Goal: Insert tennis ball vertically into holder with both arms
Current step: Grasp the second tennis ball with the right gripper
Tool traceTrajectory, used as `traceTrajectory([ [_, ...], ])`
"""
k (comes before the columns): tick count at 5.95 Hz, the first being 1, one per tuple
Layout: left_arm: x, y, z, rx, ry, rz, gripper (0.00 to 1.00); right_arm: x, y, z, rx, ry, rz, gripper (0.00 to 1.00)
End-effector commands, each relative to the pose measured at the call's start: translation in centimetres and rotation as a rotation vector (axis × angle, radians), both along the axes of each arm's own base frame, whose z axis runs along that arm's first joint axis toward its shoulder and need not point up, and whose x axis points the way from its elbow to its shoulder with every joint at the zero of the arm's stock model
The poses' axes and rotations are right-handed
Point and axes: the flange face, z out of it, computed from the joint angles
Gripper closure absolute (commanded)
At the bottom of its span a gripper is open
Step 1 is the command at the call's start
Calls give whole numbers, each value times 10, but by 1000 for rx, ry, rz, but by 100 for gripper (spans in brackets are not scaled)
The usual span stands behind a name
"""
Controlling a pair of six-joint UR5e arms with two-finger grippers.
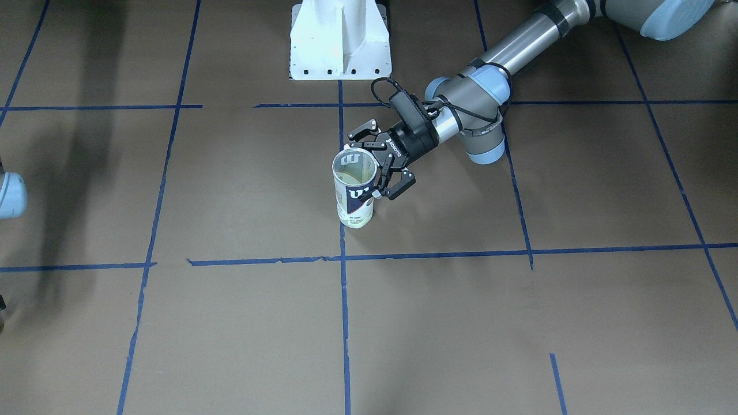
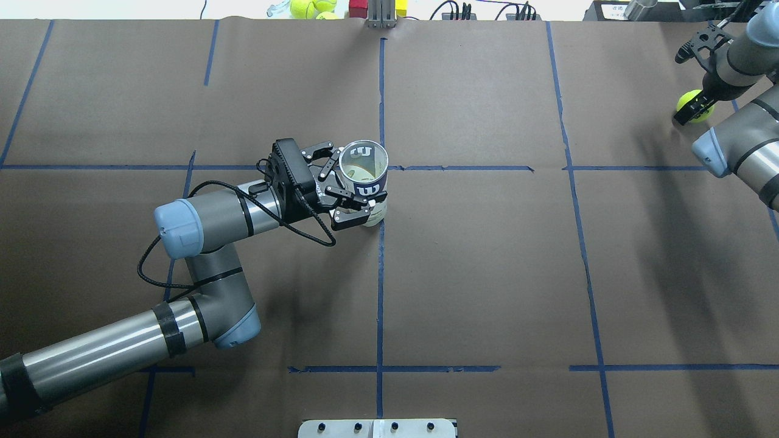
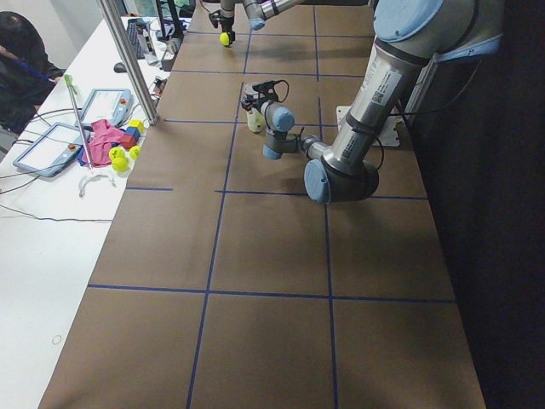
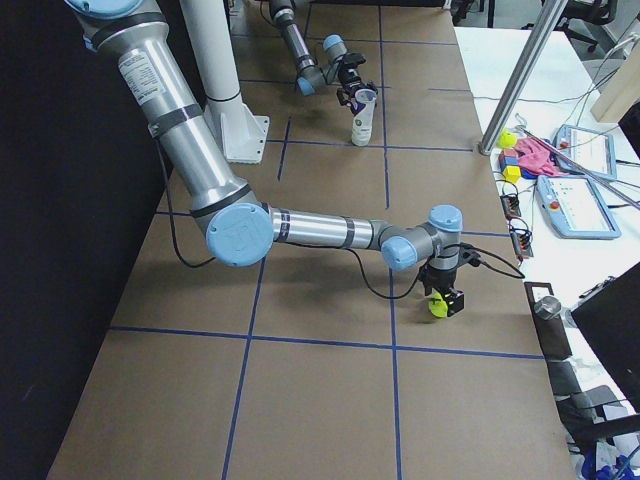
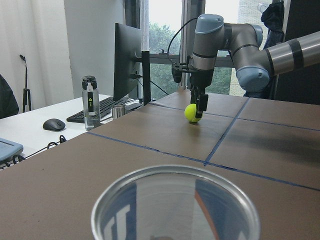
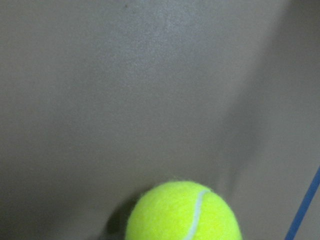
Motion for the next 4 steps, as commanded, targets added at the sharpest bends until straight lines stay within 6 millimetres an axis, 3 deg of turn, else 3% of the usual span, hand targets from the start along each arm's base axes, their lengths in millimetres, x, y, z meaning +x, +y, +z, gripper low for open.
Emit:
traceTrajectory([
  [1, 0, 0, 0, 0, 0, -1, 7, -2, 0, 2, -1, 14, 5, 84],
  [2, 0, 1, 0, 1, 1, 1, 7, -1, -4, -7, 6, 0, 11, 97],
  [4, 0, 1, 0, 1, 1, 1, 7, 10, -14, -58, 18, -143, 22, 98],
])
